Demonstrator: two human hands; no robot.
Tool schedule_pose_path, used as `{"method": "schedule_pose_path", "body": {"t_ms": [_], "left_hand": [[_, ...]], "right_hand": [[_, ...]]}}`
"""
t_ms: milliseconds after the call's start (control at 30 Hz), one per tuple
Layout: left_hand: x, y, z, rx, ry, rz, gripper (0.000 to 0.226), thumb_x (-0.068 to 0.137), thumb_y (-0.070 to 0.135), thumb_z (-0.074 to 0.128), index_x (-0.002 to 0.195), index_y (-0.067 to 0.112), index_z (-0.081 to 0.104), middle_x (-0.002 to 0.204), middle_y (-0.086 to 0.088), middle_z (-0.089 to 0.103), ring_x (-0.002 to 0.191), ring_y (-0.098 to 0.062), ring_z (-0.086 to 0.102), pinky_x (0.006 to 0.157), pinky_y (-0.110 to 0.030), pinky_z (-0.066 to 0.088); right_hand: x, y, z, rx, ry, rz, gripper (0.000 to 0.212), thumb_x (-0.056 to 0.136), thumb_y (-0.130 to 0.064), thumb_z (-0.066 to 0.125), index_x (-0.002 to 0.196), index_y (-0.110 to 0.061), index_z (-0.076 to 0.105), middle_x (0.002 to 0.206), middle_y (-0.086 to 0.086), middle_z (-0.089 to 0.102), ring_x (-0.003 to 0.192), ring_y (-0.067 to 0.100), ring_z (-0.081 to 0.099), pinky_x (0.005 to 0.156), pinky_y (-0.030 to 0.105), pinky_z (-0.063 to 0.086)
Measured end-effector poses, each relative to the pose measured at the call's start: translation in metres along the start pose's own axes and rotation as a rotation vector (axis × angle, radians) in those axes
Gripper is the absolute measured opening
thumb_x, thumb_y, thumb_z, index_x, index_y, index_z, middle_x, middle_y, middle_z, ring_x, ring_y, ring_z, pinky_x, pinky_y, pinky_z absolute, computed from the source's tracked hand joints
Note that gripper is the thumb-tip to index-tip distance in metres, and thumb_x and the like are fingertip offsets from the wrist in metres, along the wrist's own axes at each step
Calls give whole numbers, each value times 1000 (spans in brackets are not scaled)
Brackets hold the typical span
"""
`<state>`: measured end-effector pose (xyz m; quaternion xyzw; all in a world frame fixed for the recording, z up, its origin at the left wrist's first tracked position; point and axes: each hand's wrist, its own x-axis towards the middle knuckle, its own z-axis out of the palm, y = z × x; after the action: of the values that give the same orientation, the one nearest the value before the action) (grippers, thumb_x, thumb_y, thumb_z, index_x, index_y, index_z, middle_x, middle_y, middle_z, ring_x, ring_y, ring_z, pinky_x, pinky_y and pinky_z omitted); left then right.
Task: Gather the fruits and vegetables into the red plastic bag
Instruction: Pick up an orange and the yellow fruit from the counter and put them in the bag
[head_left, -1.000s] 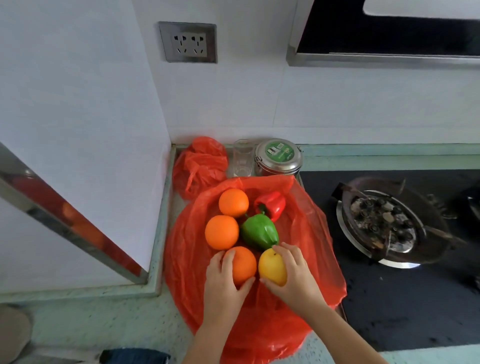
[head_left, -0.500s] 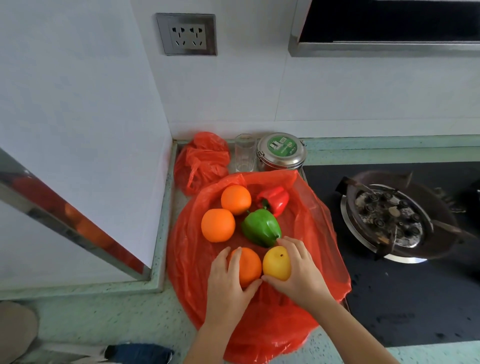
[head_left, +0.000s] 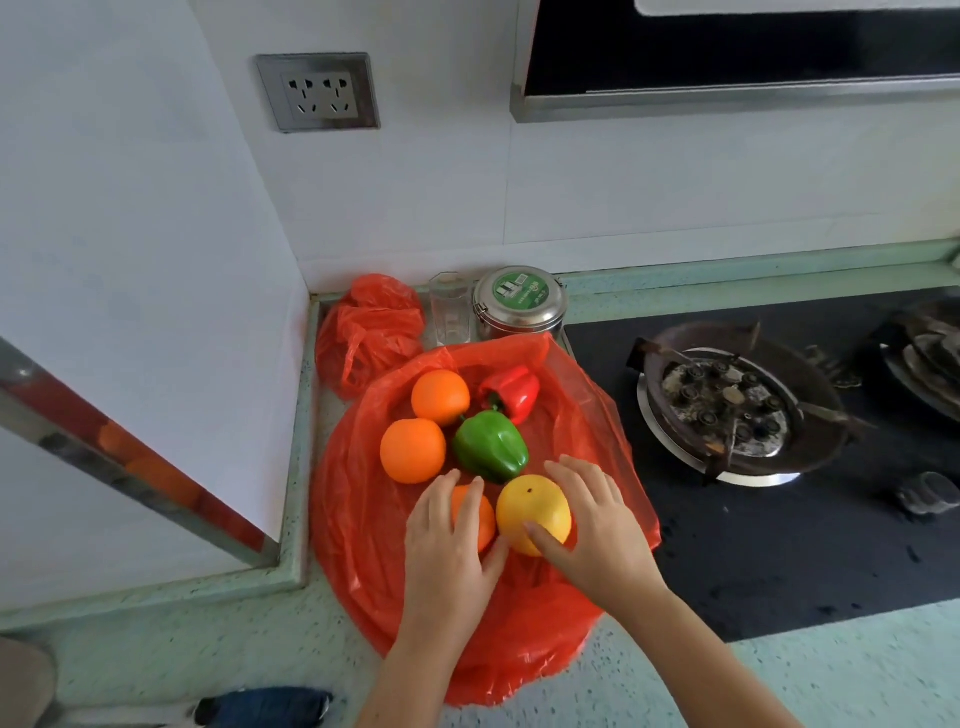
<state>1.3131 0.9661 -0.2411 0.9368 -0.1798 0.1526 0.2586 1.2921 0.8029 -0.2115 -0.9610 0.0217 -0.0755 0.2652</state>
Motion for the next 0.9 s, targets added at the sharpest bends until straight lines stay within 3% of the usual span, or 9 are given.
{"method": "schedule_pose_path", "body": {"t_ms": [367, 600, 800, 900], "left_hand": [[-14, 78, -13, -27, 75, 229, 38, 84, 35, 50, 111, 13, 63, 117, -10, 60, 118, -31, 47, 92, -55, 43], [-36, 139, -22, -49, 22, 376, 36, 85, 33, 50, 111, 12, 64, 116, -8, 62, 119, -30, 48, 96, -53, 40], [-67, 200, -29, -97, -23, 502, 35, 87, 32, 46, 110, 14, 65, 115, -7, 64, 117, -30, 51, 95, -55, 40], [-83, 227, -30, -94, -45, 560, 36, 87, 33, 45, 110, 15, 65, 115, -6, 64, 117, -28, 51, 97, -54, 37]], "right_hand": [[-66, 17, -64, -172, 245, -13, 44, 81, -45, 47, 113, -17, 60, 119, 5, 61, 114, 29, 53, 91, 54, 43], [-130, 30, -105, -201, 364, 94, 42, 82, -41, 45, 111, -17, 63, 119, 4, 62, 116, 29, 52, 94, 54, 41], [-199, 44, -139, -239, 444, 213, 38, 79, -33, 57, 112, -15, 62, 119, 6, 62, 116, 28, 53, 92, 53, 45], [-234, 51, -155, -253, 506, 270, 38, 82, -36, 52, 112, -16, 62, 118, 4, 63, 114, 27, 54, 92, 52, 45]]}}
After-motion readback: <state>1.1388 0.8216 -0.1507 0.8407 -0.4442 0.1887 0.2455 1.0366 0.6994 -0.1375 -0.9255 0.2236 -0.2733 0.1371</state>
